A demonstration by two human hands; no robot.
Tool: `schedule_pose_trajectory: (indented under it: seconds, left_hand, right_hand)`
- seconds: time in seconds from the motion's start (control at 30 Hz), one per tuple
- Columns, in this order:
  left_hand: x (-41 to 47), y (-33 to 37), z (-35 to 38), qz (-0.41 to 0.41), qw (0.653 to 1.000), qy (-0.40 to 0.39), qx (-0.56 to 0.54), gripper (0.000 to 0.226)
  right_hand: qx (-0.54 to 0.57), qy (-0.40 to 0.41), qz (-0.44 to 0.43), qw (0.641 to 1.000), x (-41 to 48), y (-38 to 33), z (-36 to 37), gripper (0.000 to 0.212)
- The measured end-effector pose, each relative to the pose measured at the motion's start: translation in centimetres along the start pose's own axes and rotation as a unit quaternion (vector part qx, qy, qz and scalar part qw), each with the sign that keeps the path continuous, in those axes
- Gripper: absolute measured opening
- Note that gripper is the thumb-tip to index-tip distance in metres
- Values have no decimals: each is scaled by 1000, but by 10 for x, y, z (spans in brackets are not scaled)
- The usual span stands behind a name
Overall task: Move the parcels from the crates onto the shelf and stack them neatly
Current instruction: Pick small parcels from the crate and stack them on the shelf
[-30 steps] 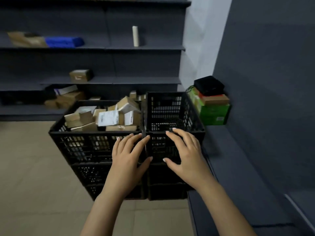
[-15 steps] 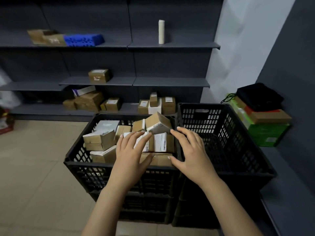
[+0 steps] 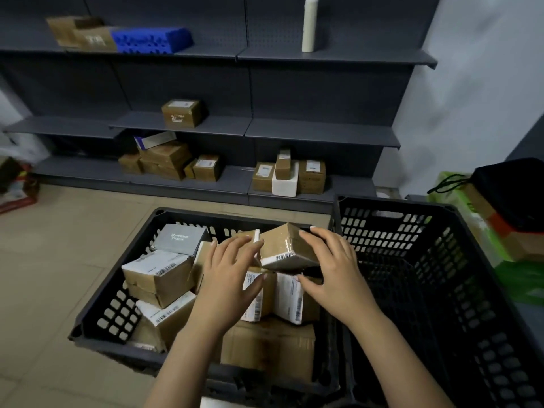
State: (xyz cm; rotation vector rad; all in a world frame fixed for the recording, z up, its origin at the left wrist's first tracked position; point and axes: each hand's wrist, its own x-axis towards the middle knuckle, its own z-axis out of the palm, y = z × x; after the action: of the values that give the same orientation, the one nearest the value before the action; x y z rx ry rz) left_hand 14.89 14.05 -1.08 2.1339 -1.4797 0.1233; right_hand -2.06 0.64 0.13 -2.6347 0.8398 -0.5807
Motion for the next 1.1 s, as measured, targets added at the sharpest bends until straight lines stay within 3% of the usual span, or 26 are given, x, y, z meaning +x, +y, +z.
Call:
schedule_pose_trajectory:
  seconds: [0.53,0.87,1.1]
  left_hand:
    - [43,-61,20,-18,1000,-21,3,58]
    - [28,-123,-7,-47,999,-26,8,56]
    - [-15,-184,-30,-92,994,-36,44,56]
  right_hand:
    - [24,-47,3,999,62,0,47,76]
    - [43,-78,-18,996,83,-61,77,72]
    - [41,-155,-69,985,84,-121,130,71]
